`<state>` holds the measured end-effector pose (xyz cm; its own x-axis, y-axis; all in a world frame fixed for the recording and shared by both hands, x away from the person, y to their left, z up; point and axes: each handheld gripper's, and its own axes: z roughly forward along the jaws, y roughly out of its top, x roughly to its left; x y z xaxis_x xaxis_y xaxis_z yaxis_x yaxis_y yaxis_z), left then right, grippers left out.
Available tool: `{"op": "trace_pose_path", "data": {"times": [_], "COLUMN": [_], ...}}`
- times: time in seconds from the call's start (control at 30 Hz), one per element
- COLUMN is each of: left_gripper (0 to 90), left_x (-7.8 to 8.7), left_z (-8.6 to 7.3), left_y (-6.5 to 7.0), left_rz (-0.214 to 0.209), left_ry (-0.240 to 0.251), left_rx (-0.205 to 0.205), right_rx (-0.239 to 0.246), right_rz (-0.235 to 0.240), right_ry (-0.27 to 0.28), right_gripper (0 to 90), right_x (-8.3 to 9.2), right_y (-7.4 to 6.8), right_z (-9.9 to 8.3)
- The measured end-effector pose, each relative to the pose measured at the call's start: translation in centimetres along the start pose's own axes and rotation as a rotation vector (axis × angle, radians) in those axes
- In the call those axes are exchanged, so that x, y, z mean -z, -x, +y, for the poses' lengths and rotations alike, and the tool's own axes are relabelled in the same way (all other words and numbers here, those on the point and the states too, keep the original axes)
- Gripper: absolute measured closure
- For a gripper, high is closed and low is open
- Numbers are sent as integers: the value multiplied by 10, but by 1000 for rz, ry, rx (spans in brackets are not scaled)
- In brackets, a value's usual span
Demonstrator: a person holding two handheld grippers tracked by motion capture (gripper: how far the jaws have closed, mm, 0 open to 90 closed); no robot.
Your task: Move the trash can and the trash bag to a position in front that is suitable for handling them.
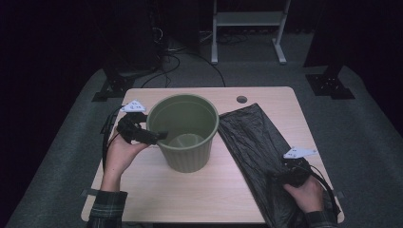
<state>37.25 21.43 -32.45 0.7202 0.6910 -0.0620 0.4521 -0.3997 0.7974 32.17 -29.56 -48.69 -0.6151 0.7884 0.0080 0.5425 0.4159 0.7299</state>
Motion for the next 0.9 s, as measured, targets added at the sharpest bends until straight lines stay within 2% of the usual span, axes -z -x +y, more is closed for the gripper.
{"op": "trace_pose_path", "data": {"times": [0.43, 0.9], "left_gripper": [0, 0], "left_x": [-3, -9], "left_z": [0, 3], "left_y": [35, 65], "left_rz": [-37, -93], "left_ry": [-9, -31], "left_rx": [-31, -82], "right_rx": [0, 0], "right_rz": [0, 1], "right_ry": [0, 0], "right_gripper": [105, 105], "right_x": [0, 0], "right_y": [0, 0], "right_z": [0, 0]}}
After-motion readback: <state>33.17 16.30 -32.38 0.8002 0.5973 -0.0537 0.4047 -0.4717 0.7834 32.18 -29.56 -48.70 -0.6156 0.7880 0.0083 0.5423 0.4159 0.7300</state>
